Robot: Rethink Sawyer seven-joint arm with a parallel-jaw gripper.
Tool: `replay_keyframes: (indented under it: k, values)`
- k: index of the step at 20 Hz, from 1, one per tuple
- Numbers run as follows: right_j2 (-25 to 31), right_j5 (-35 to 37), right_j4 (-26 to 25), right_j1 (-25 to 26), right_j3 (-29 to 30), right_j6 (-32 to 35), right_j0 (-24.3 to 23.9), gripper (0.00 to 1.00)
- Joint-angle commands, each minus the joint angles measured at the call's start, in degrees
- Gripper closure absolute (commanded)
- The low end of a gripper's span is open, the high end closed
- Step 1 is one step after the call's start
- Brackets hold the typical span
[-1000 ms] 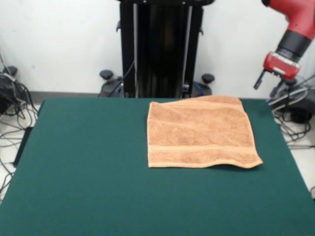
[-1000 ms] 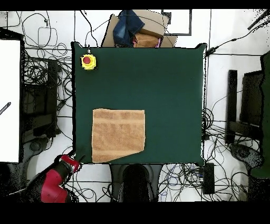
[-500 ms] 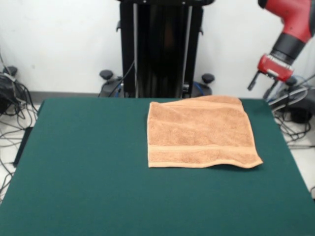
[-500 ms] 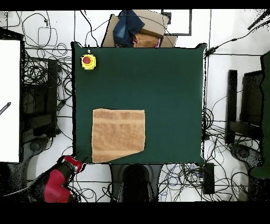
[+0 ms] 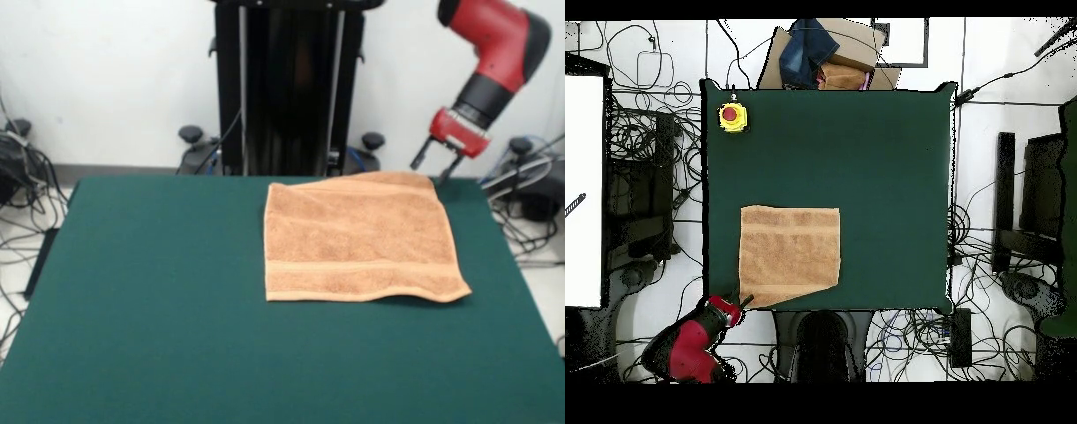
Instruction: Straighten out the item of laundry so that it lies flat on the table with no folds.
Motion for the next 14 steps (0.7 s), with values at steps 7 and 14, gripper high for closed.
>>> replay_keyframes:
  k: [7, 14]
  values:
    - [-2.6, -1.1, -3.0, 4.6, -9.9, 0.7, -1.6, 0.0]
    - [-3.6, -1.0, -2.7, 4.6, -11.2, 1.6, -2.0, 0.0]
